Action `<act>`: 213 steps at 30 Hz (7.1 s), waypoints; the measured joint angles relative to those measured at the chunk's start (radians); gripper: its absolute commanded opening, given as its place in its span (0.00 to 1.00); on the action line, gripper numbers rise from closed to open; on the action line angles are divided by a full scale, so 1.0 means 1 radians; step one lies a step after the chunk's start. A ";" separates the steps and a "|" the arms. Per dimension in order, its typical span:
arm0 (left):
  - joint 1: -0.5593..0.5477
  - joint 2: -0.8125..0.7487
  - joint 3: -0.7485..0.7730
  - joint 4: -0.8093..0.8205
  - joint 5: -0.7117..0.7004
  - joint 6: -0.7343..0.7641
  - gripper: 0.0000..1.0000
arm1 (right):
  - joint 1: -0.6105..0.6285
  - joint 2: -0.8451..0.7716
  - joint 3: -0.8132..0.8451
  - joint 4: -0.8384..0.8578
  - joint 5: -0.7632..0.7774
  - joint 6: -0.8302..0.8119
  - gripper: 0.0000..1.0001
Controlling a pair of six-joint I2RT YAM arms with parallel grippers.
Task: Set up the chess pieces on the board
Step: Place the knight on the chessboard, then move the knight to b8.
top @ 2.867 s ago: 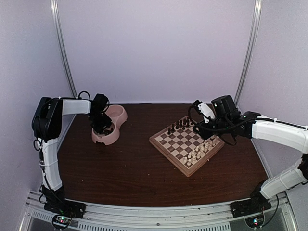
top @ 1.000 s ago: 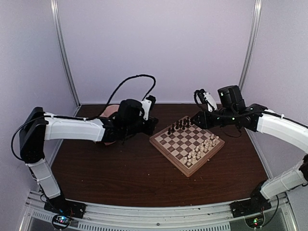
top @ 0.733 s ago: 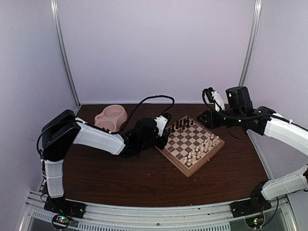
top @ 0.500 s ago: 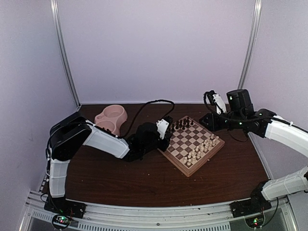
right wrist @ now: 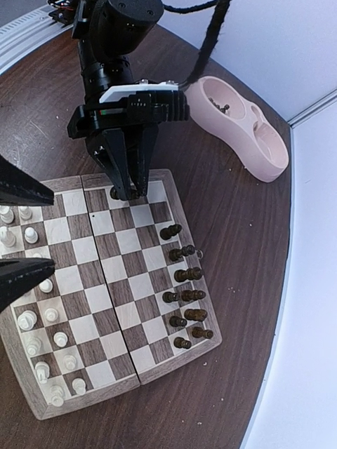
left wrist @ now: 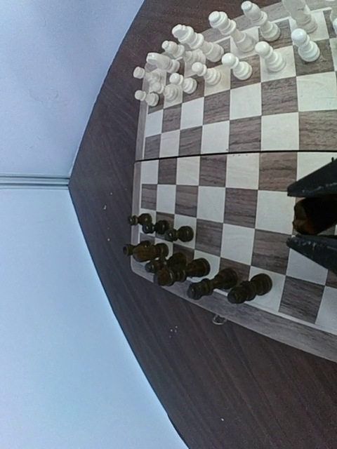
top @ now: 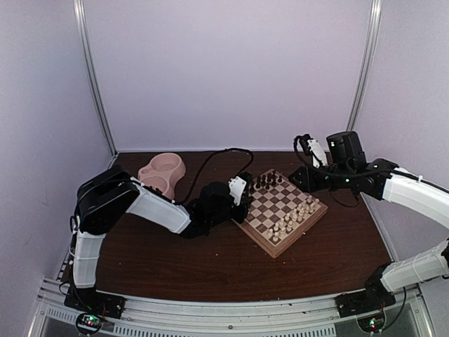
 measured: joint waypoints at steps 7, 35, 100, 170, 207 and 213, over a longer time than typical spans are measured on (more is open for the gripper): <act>0.000 0.007 -0.021 0.010 0.006 -0.021 0.19 | -0.001 0.013 0.000 0.001 -0.012 0.000 0.28; -0.007 0.000 -0.056 -0.063 0.021 -0.047 0.52 | -0.002 0.080 0.000 0.004 -0.081 0.023 0.29; 0.072 0.113 0.636 -1.210 0.310 -0.165 0.36 | -0.006 0.051 0.006 -0.068 0.058 -0.024 0.38; 0.180 0.170 0.696 -1.114 0.268 -0.108 0.18 | -0.010 0.051 0.006 -0.098 0.072 -0.050 0.37; 0.180 -0.122 0.663 -1.390 0.092 -0.075 0.83 | -0.010 0.051 0.009 -0.097 0.072 -0.046 0.37; 0.203 -0.301 0.564 -1.429 -0.106 -0.096 0.67 | -0.010 0.051 0.027 -0.097 0.072 -0.047 0.37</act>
